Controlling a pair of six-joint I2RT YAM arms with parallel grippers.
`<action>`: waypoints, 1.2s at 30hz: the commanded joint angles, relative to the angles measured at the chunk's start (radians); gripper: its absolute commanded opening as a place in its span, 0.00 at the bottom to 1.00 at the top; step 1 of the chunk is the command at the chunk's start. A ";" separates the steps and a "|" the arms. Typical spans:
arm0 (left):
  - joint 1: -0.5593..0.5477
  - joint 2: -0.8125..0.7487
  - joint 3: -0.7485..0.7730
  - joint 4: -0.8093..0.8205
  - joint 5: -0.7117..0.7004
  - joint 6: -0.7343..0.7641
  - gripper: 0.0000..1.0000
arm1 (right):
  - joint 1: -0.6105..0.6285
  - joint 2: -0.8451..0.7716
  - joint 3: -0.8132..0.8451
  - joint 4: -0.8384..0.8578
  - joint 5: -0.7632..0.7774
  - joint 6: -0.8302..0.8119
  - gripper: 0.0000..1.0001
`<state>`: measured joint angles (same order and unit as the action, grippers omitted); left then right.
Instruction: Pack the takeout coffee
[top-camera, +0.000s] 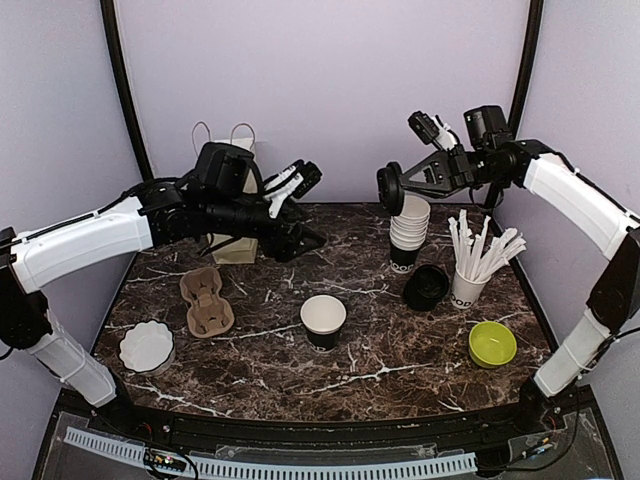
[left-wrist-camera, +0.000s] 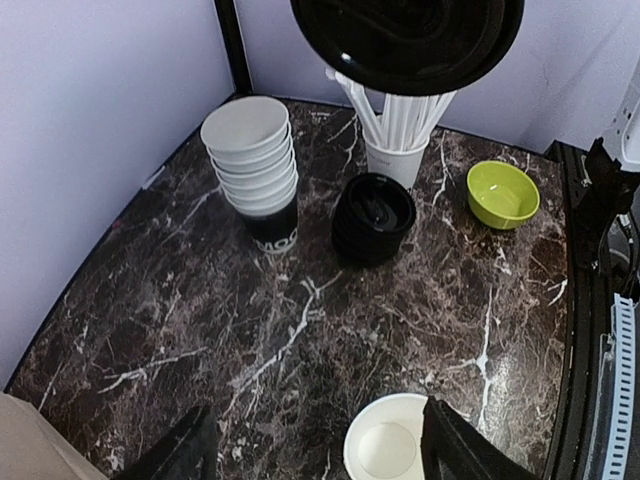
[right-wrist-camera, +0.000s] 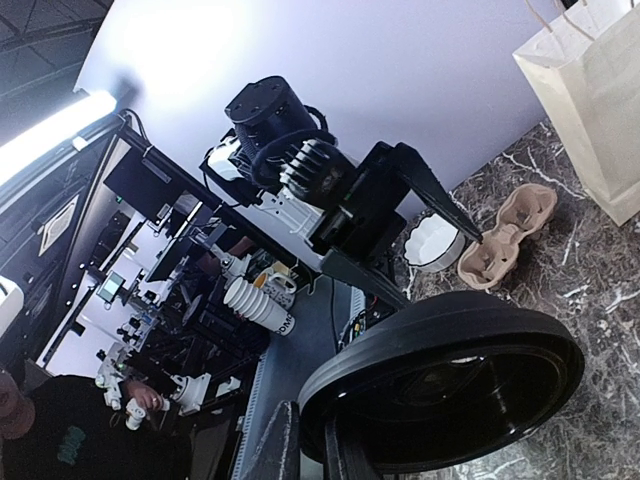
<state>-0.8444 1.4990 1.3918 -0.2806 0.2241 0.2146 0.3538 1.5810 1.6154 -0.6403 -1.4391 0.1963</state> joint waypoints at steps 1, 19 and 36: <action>0.001 -0.048 -0.052 -0.058 -0.040 -0.004 0.72 | 0.023 0.000 -0.028 -0.035 -0.006 -0.001 0.07; 0.001 -0.104 -0.172 0.592 0.151 -0.001 0.94 | 0.139 0.080 0.090 -0.076 -0.006 -0.001 0.07; -0.025 0.043 -0.080 0.678 0.274 -0.008 0.99 | 0.140 0.102 0.121 -0.058 0.266 -0.334 0.30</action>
<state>-0.8528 1.5208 1.2587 0.3584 0.4568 0.1986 0.4862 1.6695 1.7039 -0.7158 -1.3254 0.1947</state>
